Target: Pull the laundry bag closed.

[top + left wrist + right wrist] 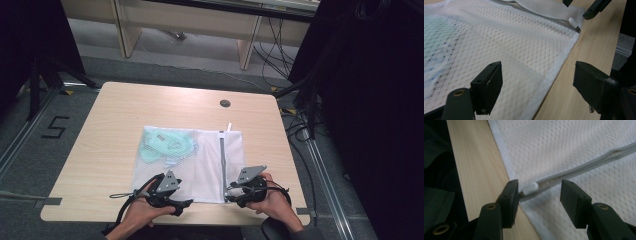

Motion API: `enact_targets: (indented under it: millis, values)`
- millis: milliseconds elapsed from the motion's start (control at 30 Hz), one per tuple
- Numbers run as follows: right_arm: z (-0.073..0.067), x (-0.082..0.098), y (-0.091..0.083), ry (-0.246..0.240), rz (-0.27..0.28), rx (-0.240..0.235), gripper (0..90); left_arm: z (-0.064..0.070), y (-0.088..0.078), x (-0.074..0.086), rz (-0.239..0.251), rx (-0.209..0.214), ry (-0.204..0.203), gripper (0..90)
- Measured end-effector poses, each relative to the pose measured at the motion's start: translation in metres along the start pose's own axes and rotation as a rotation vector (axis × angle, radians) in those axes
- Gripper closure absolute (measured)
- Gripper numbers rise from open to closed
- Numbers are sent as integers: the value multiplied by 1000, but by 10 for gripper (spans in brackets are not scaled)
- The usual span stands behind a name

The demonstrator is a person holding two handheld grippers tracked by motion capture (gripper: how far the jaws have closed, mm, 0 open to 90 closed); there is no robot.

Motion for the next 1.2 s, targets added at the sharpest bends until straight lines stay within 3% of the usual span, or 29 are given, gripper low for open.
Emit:
enact_targets:
  millis: [67,133,167,333,367,400,500,567,600,700,733,800,867,933,1000,1033,1200]
  values:
    - [-1,-2,2,-22,-4,-5,506,0,0,-1,-15,17,14,228]
    - [-3,-2,4,-31,-20,-18,518,2,4,-1,14,10,-1,228]
    - [-3,-3,4,-58,-29,-23,527,1,3,-1,-8,9,24,227]
    - [-6,-5,7,-80,-53,-36,543,2,5,-2,-7,23,18,225]
    - [-6,-6,8,-82,-47,-32,547,2,5,-2,-2,13,24,224]
    - [-6,-7,9,-94,-55,-35,551,0,5,-2,-9,11,57,223]
    - [-5,-9,12,-98,-66,-46,551,0,5,-3,-6,14,50,223]
    - [-6,-10,13,-119,-76,-37,554,3,7,-2,5,15,13,222]
    - [-6,-10,14,-118,-76,-47,558,1,6,-2,-24,21,29,220]
    - [-8,-12,16,-153,-84,-33,564,3,8,-2,8,18,9,220]
    - [-9,-12,16,-164,-91,-35,567,2,6,-1,-23,26,27,219]
    - [-9,-12,17,-183,-107,-39,588,1,7,0,-23,6,55,218]
    - [-10,-12,17,-198,-117,-39,608,3,8,-1,-14,18,31,217]
    - [-10,-12,17,-206,-122,-38,640,4,8,-1,-6,22,23,217]
    - [-10,-11,17,-210,-135,-36,666,4,6,0,-24,23,40,214]
    - [-11,-11,17,-212,-144,-47,683,5,7,0,-10,15,25,215]
    - [-11,-10,16,-225,-149,-49,737,1,5,0,-14,9,67,213]
Point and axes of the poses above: each handheld gripper's, and its own axes: y roughly forward along the jaws, x roughly out of its underside, z roughly to its right, the point moved 3 cm from there along y, roughly forward along the jaws, and after that the axes turned 7 degrees about -z, right-handed, at the moved point
